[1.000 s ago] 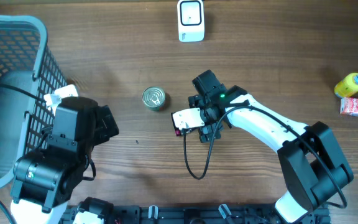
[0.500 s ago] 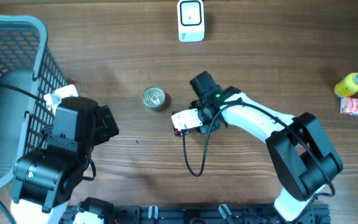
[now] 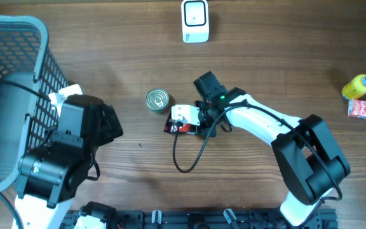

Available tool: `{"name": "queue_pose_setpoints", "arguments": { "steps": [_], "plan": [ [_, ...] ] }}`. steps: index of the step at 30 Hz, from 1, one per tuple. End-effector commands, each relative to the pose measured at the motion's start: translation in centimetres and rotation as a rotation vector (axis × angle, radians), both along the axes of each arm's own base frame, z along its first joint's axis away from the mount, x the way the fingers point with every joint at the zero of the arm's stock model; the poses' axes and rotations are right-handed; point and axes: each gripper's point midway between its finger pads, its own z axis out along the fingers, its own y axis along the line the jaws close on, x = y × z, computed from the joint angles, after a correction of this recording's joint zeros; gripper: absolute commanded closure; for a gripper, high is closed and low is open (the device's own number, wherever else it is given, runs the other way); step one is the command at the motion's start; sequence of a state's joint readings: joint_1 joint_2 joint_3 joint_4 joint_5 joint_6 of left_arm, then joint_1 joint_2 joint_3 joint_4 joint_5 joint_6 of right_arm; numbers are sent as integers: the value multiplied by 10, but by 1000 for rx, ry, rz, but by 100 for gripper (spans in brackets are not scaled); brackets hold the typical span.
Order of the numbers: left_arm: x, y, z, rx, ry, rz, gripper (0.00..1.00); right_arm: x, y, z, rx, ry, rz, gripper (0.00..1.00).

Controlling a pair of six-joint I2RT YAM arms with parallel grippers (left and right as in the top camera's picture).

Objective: Scan the item barcode

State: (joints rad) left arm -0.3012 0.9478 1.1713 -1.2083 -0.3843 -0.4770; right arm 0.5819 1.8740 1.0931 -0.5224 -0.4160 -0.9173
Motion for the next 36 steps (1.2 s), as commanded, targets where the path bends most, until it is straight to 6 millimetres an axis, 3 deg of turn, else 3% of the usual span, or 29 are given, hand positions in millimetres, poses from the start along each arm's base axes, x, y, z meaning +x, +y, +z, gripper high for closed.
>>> {"name": "queue_pose_setpoints", "arguments": {
  "steps": [1, 4, 11, 17, 23, 25, 30, 36],
  "plan": [
    [5, 1, -2, 18, 11, 9, 0, -24, 30, 23, 183, 272, -169, 95],
    [6, 1, -5, 22, 24, 10, 0, -23, 44, 46, 259, 397, -302, 95],
    [3, 4, 1, 27, -3, 19, 0, 14, 55, 110, 494, 636, -530, 95],
    [-3, 7, 1, 33, 7, 20, 0, 48, 38, 150, 683, 736, -560, 95],
    [-3, 8, 2, 39, 5, 24, 0, 99, 20, 215, 895, 922, -719, 95],
    [-3, 8, 2, 38, 1, 25, 0, 105, 19, 232, 937, 985, -748, 95],
    [-3, 8, 2, 38, 2, 24, 0, 100, 20, 242, 855, 1329, -900, 95],
    [-3, 8, 2, 37, 1, 24, 0, 54, 17, 274, 631, 1569, -757, 96]
  ]
}}
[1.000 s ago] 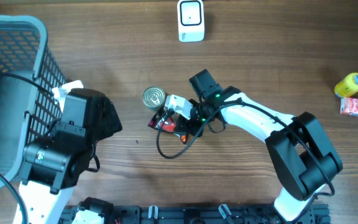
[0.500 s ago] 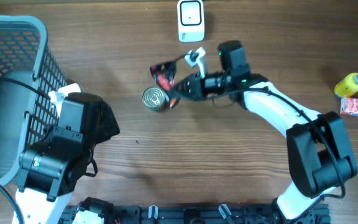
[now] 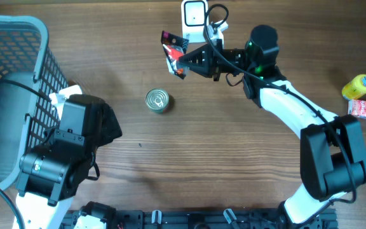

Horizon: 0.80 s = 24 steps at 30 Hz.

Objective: Scan the item barcode

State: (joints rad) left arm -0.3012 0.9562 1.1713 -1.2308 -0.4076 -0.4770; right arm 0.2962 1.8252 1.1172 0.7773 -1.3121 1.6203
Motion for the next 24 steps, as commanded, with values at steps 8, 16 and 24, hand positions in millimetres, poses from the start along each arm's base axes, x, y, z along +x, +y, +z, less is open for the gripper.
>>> {"name": "queue_pose_setpoints", "arguments": {
  "steps": [8, 16, 24],
  "plan": [
    [0, 3, 5, -1, -27, 26, 0, -41, -1, 28, -64, 454, 160, 96],
    [0, -1, 4, -40, -29, 41, 0, -69, -9, -5, -178, 907, 279, 96],
    [0, -5, 3, -91, -33, 69, 0, -71, -21, -47, -259, 1401, 127, 95]
  ]
}}
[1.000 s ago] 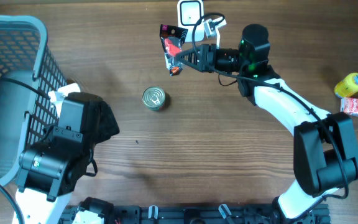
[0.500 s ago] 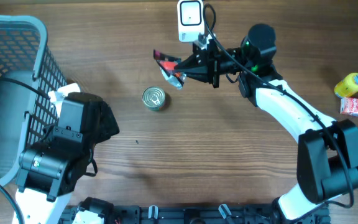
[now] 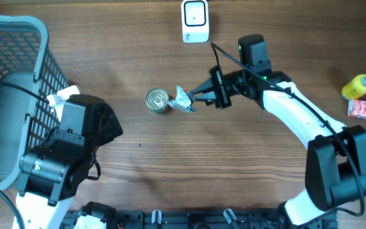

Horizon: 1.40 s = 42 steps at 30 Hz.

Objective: Scan the item barcode

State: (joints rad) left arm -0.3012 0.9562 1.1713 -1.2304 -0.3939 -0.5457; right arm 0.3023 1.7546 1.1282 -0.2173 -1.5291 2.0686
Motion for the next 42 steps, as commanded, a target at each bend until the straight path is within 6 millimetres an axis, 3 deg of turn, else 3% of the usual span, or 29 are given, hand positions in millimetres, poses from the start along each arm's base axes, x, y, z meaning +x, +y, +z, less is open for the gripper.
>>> {"name": "queue_pose_setpoints", "arguments": {
  "steps": [1, 4, 11, 16, 23, 28, 33, 42],
  "plan": [
    [0, -3, 3, -42, -21, 20, 0, 5, -10, -10, -98, 101, -78, 95],
    [0, -4, 3, -47, -19, 17, 0, 5, -17, -28, -190, 201, -130, 95],
    [-1, -9, 1, -74, -13, 8, 0, -1, -25, -17, -116, 302, -88, 95],
    [-2, -15, -1, -119, -2, 6, 0, 1, -36, -26, -141, 408, -119, 95],
    [-4, -19, -3, -137, 12, -4, 0, 29, -64, -65, -176, 516, -225, 96],
    [-4, -18, -3, -135, 11, -4, 0, 43, -61, -99, -163, 498, -217, 95],
    [-4, -18, -3, -135, 11, -4, 0, 46, -58, -97, -60, 464, -162, 95],
    [-4, -18, -3, -135, 11, -3, 0, 48, -58, -92, -34, 431, -154, 96]
  ]
}}
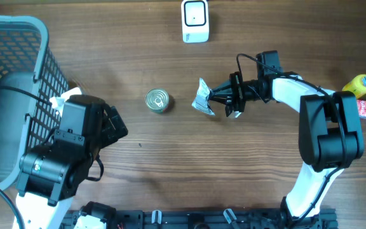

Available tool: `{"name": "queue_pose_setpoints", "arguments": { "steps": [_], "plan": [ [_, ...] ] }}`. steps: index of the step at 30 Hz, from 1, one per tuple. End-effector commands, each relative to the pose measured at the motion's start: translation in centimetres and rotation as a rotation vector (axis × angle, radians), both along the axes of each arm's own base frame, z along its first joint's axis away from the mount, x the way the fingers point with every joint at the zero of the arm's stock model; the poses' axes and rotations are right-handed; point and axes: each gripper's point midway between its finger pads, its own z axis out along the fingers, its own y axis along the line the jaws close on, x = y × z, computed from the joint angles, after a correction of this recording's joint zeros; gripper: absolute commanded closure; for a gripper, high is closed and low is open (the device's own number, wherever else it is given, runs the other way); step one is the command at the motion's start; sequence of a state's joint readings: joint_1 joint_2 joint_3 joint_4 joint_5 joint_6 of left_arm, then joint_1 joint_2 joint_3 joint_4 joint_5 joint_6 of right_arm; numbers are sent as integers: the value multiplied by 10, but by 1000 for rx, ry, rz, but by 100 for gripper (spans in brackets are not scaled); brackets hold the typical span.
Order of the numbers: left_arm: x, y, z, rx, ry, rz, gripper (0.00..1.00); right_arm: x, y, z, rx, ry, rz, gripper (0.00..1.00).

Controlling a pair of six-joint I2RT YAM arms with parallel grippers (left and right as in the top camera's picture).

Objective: Scan the item barcode

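Note:
A crinkled silver packet (201,99) sits mid-table, silver side up, right of the tin can (157,100). My right gripper (216,98) reaches in from the right and is shut on the packet's right edge. The white barcode scanner (194,21) stands at the far edge, well above the packet. At the left, my left gripper (117,124) hangs beside the basket with its fingers spread and nothing between them.
A grey mesh basket (24,32) fills the far left corner, with a white object (64,97) at its side. A yellow bottle (358,85) and a red-and-white carton (364,109) stand at the right edge.
My right gripper and the packet have shifted right, away from the can, and the arm is folded back further. The left gripper's fingers look more spread.
My right gripper was down on the packet mid-table beside the can. It then held the packet up next to the scanner at the far edge. Later the packet was back low beside the can, and now it is a little further right, in the gripper.

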State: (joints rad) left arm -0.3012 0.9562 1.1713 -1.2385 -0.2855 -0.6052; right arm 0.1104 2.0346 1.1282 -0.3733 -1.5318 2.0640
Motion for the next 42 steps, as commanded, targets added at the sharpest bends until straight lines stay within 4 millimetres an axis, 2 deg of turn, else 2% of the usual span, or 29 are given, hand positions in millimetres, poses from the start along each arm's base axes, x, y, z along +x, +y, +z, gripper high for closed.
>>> {"name": "queue_pose_setpoints", "arguments": {
  "steps": [1, 9, 16, 19, 23, 27, 29, 36, 40, 42],
  "plan": [
    [-1, -1, 3, -16, -13, 6, 0, -1, 1, 9, 59, -6, 21, 95],
    [-1, -1, 3, -15, -13, 6, 0, 5, 2, 15, 90, -115, 32, 95],
    [-1, -1, 3, -15, -13, 6, 0, 4, 2, 15, 89, -112, 32, 96],
    [-1, -1, 3, -18, -13, 10, 0, 2, -1, 12, 79, -47, 22, 96],
    [-3, 0, 2, -42, -7, 49, 0, -7, -3, -1, 10, 125, -2, 95],
    [-7, 1, -1, -62, 8, 90, 0, -16, -8, -39, -208, 239, -37, 95],
    [-11, 2, -3, -69, 21, 110, 0, -24, -11, -50, -265, 302, -35, 95],
    [-12, 2, -3, -82, 22, 134, 0, -35, -13, -62, -290, 363, -30, 95],
    [-11, 2, -4, -81, 25, 134, 0, -32, -11, -58, -265, 350, -29, 96],
    [-11, 2, -4, -81, 25, 134, 0, -23, -10, -59, -255, 275, -38, 96]
  ]
}}
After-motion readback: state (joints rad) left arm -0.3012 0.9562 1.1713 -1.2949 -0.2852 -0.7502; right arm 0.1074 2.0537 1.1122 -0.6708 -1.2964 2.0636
